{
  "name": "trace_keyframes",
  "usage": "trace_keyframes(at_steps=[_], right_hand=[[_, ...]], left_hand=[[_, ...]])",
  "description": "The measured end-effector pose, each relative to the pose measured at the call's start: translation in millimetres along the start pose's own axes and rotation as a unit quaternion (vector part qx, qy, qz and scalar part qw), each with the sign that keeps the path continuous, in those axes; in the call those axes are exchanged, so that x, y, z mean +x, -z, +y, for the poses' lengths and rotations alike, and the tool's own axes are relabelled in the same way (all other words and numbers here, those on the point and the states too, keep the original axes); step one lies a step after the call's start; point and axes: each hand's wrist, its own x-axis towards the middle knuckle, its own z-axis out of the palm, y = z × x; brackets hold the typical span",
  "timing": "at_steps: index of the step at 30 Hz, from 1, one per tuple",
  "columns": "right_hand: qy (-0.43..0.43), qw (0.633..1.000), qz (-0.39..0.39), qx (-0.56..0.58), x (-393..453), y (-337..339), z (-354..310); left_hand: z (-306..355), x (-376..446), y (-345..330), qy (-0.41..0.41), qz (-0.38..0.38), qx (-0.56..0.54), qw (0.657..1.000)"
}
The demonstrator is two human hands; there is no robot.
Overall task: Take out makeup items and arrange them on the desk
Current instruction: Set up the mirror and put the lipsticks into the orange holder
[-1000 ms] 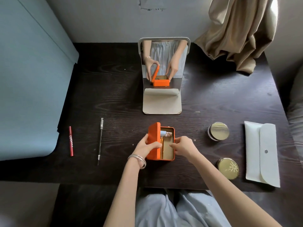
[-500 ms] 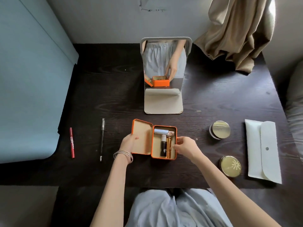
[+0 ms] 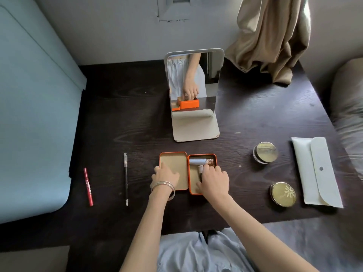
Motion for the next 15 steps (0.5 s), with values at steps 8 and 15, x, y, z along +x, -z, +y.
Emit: trace_keyframes(at_steps=[8, 15], right_hand=[[0.002, 0.990, 0.014, 0.143, 6, 17, 5], [-0.024, 0.916, -0.002, 0.399, 6, 76, 28]], left_hand=[[9, -18, 3, -0.369, 0.108, -0.067, 0.921], [38, -20, 0, -0.455, 0.124, -0.077, 0.879]])
